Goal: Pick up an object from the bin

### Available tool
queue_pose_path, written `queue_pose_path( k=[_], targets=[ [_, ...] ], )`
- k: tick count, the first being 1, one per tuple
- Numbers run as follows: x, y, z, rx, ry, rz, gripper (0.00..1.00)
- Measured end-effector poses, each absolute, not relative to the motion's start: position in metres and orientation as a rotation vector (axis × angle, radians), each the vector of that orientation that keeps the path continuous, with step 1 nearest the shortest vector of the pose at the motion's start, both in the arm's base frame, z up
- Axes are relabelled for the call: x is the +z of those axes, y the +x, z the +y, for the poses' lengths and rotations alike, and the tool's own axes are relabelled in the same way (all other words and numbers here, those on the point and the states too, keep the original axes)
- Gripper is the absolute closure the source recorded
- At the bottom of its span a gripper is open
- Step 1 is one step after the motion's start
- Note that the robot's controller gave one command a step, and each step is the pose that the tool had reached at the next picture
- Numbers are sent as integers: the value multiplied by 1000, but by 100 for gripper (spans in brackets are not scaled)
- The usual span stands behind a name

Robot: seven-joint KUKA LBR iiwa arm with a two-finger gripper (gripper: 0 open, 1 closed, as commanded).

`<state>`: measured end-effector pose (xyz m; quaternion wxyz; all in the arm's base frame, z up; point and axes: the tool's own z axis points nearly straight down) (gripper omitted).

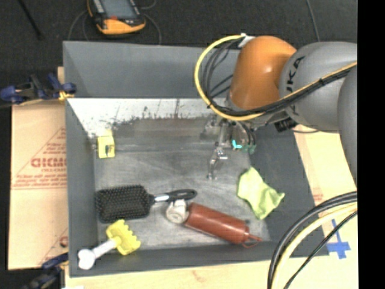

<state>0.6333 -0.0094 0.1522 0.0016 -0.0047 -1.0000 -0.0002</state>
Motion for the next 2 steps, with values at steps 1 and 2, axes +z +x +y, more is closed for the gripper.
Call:
queue_pose_path(
  k=[1, 2],
  targets=[
    [157, 635, -9, 0, -15, -3146, 0],
    [114, 599, 47, 2, 123, -3145, 0]
  ],
)
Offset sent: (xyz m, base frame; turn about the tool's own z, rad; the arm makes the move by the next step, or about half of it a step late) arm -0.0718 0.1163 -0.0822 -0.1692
